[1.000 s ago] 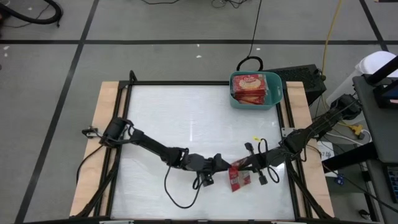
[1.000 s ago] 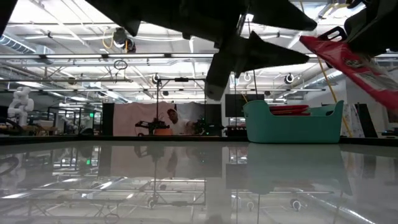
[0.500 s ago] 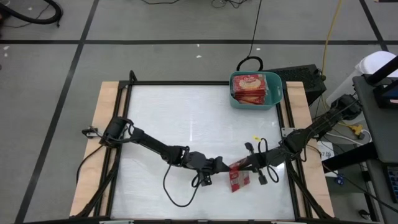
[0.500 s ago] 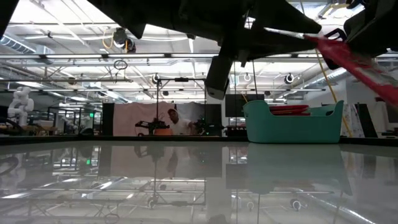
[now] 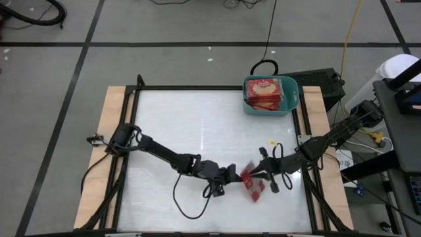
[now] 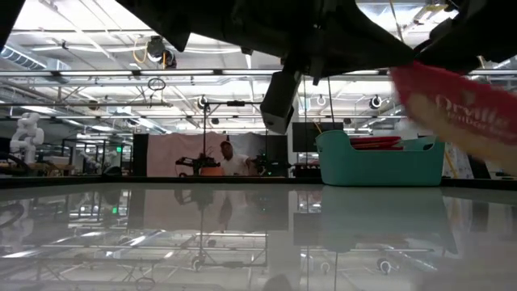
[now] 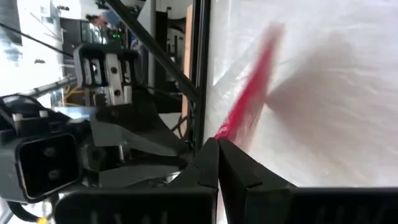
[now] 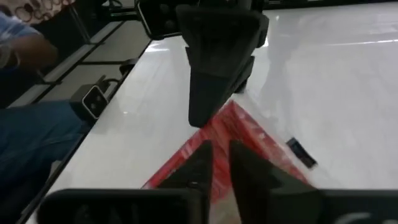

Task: Sort popcorn bags into baskets
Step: Put the red popcorn bag into the green bin

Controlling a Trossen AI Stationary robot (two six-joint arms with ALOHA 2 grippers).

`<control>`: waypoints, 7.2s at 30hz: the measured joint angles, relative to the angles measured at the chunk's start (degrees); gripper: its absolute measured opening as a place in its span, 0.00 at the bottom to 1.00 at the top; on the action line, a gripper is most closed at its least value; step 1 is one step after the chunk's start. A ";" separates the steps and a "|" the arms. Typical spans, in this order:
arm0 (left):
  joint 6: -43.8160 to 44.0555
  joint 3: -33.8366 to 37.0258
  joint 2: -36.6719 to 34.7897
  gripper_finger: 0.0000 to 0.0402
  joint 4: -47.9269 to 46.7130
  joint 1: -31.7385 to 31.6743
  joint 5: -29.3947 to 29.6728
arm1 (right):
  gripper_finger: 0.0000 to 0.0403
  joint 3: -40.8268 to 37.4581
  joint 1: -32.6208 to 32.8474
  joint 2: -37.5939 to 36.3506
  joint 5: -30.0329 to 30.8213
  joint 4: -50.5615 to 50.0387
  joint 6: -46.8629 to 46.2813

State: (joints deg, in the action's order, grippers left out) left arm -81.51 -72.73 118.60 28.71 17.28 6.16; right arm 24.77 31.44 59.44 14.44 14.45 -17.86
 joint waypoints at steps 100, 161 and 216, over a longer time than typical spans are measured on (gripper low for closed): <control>70.06 -6.23 -1.49 0.15 -21.07 -6.76 -1.68 | 0.01 6.93 21.38 23.63 25.99 -21.38 10.80; 101.99 -6.08 -7.35 0.07 -47.16 -2.74 13.07 | 0.38 0.38 10.70 0.91 26.01 -21.30 -27.94; 102.33 -6.19 -10.13 0.04 -55.03 -6.29 5.67 | 0.22 -0.46 -9.45 19.23 13.93 25.69 14.33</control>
State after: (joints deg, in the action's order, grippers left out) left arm 20.83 -78.91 108.47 -26.32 10.98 11.84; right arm 24.32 21.99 78.67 28.37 40.14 -3.53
